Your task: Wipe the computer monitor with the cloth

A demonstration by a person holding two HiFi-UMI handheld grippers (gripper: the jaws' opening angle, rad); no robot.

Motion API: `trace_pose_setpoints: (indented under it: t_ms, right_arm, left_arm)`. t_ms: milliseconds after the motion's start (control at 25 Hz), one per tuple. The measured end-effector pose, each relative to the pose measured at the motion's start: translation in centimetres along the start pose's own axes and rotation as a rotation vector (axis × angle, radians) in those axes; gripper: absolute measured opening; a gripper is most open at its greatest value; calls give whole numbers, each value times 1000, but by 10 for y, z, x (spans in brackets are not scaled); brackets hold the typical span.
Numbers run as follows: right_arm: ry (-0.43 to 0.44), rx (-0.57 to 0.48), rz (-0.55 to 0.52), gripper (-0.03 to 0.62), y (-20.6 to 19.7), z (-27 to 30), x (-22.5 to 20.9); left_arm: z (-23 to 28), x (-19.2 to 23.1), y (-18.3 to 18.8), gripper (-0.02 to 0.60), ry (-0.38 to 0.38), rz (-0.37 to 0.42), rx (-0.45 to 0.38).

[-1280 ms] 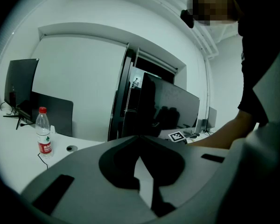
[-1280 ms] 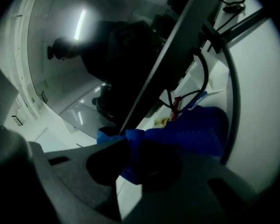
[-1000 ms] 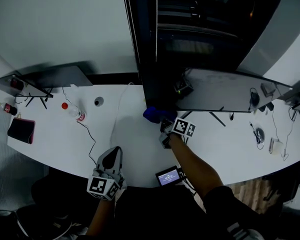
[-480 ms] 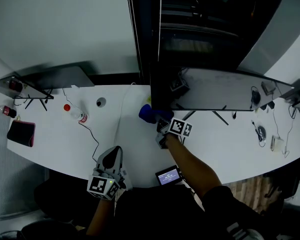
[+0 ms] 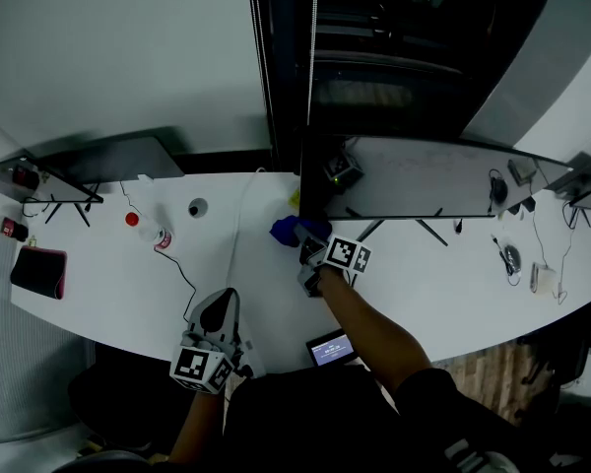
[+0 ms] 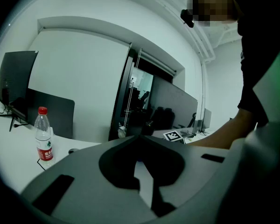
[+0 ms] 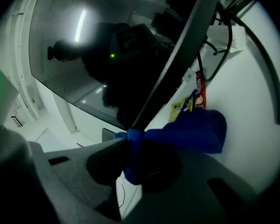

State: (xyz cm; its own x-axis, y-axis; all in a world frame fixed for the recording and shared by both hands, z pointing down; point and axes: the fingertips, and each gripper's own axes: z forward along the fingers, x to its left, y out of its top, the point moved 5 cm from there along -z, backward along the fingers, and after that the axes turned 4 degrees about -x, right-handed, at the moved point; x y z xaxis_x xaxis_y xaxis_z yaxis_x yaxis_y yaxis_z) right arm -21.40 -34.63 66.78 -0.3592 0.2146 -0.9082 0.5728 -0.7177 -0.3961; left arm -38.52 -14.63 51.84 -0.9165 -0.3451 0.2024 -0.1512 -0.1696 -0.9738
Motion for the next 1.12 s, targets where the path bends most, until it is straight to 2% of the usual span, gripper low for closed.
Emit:
trace_pose_setpoints:
  t_ms: [280,560,1120]
  right_arm:
    - [54,-33,-4,77,5,7,32]
    - [60,-85,-45,74,15,4,61]
    - [169,-151,-122,71,47,-11,136]
  left_arm:
    - [6,3,4,-6,-25,10,-10]
    - [9,7,8,-6,-32,10,-25]
    - [22,4,20,-6,-59,7,-51]
